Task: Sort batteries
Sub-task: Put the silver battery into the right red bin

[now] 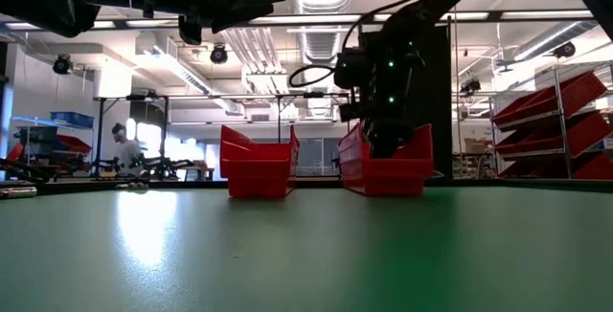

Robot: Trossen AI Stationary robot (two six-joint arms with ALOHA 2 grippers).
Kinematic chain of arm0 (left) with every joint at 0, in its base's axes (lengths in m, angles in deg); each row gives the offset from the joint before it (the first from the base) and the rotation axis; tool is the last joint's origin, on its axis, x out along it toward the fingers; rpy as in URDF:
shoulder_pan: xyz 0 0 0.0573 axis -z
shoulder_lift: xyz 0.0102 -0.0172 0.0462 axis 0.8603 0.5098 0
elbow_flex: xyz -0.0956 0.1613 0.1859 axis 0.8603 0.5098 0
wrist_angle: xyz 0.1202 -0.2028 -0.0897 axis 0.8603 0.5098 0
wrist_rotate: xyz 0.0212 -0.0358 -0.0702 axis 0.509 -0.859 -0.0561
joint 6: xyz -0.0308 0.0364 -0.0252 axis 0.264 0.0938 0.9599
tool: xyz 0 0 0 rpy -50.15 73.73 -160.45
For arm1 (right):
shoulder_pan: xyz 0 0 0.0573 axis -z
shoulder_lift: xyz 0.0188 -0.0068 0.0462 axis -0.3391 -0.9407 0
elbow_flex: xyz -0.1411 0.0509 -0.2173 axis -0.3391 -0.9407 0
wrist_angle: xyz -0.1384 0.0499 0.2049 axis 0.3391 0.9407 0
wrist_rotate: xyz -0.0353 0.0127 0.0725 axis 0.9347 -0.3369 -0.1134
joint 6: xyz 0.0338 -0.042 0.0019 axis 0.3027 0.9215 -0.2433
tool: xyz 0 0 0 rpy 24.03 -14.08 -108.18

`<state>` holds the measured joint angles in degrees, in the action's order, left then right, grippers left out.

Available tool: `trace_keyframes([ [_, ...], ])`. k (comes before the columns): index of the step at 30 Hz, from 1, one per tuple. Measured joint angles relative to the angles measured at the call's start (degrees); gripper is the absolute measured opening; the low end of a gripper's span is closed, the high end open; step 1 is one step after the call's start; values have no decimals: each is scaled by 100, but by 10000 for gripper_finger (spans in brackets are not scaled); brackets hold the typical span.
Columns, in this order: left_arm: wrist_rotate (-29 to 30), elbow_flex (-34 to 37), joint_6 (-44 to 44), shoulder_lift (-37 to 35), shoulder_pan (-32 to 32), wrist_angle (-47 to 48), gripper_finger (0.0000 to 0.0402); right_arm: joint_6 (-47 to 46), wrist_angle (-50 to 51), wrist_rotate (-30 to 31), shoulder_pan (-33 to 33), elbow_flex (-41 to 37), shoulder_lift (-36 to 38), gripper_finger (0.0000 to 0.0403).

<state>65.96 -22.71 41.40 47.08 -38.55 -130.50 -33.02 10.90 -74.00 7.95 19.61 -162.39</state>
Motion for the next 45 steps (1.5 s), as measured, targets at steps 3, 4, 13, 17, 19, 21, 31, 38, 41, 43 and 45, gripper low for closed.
trace_keyframes([
  [3, 0, 0, 1, 0, 0, 12, 154, 72, -109, -16, 21, -78, -2, 40],
  [4, 0, 0, 1, 0, 0, 10, 154, 87, -180, -13, 25, -80, -2, 39],
  [13, 0, 0, 1, 0, 0, 12, 154, 322, -273, 7, 37, -95, -2, 33],
  [17, -1, 0, 1, 1, 0, 11, 154, 559, -275, -44, 37, -125, -2, 33],
  [19, 0, 0, 1, 1, 0, 10, 154, 592, -275, -50, 37, -141, -2, 33],
  [21, 0, 0, 1, 0, 0, 10, 154, 618, -282, -123, 37, -141, -2, 33],
  [31, -1, -11, -1, 2, 0, 8, 154, 556, -487, -183, 39, -144, -2, 42],
  [38, -2, -11, -1, 0, 0, -4, 154, -208, -569, -183, 39, -72, 0, 92],
  [41, -2, -11, 1, 0, 2, -9, 154, -417, -505, -182, 39, -4, 0, 112],
  [43, -2, -11, 0, -1, 14, -10, 154, -442, -330, -184, 39, 88, 1, 125],
  [45, -2, -11, -1, -2, 26, -10, 154, -357, 27, -186, -2, 224, 14, 137],
])
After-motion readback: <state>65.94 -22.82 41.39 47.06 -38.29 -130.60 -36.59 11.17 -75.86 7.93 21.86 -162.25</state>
